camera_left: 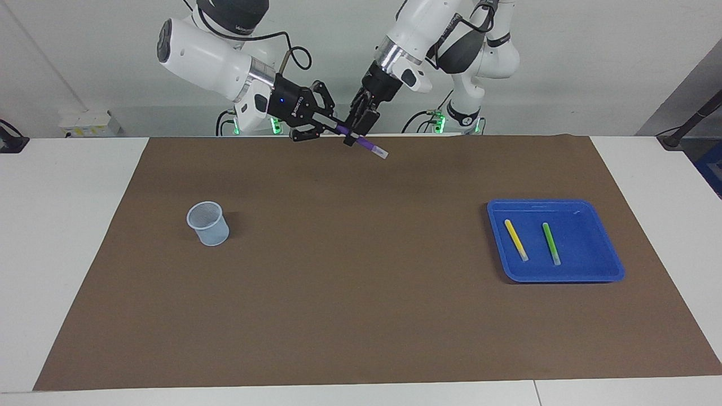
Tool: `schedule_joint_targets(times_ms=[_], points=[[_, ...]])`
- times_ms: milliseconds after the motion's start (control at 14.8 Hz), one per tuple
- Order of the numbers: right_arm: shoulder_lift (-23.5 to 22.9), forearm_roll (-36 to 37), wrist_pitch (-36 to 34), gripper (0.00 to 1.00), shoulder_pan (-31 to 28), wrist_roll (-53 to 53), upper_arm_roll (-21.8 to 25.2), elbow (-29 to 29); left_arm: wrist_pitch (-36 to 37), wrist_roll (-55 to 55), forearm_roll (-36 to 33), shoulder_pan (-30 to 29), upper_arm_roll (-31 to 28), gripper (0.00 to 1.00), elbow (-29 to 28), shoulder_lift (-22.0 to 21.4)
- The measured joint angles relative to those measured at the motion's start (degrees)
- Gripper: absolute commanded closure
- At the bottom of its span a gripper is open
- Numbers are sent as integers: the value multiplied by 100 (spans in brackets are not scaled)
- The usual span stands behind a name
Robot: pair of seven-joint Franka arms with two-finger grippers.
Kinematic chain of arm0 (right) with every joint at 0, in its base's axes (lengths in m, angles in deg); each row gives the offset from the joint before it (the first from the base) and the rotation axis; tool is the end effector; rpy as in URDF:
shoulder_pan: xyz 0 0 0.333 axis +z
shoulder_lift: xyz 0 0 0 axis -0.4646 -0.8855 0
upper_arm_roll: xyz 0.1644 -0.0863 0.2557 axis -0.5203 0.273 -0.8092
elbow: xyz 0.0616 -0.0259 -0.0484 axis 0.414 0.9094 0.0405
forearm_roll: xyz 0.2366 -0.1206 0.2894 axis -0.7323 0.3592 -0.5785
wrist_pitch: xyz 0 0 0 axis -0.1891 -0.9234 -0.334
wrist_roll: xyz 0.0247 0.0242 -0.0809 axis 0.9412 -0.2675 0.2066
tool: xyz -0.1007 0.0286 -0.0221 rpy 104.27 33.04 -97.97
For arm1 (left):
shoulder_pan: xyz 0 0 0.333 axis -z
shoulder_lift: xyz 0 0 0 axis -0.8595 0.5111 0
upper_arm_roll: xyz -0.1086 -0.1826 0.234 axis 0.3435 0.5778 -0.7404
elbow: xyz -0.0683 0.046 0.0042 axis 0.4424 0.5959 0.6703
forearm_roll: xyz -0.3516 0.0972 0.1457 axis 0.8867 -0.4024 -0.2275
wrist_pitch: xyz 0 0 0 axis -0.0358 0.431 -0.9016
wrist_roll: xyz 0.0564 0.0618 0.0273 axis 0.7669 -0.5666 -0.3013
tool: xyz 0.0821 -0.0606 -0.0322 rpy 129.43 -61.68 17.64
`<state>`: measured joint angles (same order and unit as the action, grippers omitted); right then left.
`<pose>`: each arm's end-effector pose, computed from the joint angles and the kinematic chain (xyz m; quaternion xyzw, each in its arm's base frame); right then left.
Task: Right arm passes pens to left for tray arrangement
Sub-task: 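Close the left gripper on the purple pen and open the right gripper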
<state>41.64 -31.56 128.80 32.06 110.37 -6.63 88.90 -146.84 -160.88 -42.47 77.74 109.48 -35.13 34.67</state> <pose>0.5056 0.2080 0.5826 -0.8587 -0.2845 -0.0846 0.4178 0.4064 -0.3950 0.5943 0.7126 0.6300 -0.1121 0.2878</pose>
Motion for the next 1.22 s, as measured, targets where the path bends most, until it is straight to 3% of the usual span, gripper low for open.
schedule_joint_targets(times_ms=[203, 405, 743, 1216], points=[[14, -1, -3, 100, 2, 0, -7, 12, 522, 16, -45, -4, -41, 27, 298, 32], [21, -2, -1, 100, 2, 2, -7, 21, 621, 22, -361, 12, -7, 41, 375, 44], [24, -7, -2, 100, 2, 8, -8, 44, 627, 29, -742, 75, 8, 48, 378, 48], [30, -17, 36, 100, 1, 37, -8, 56, 628, 30, -804, 79, 0, 43, 344, 61]])
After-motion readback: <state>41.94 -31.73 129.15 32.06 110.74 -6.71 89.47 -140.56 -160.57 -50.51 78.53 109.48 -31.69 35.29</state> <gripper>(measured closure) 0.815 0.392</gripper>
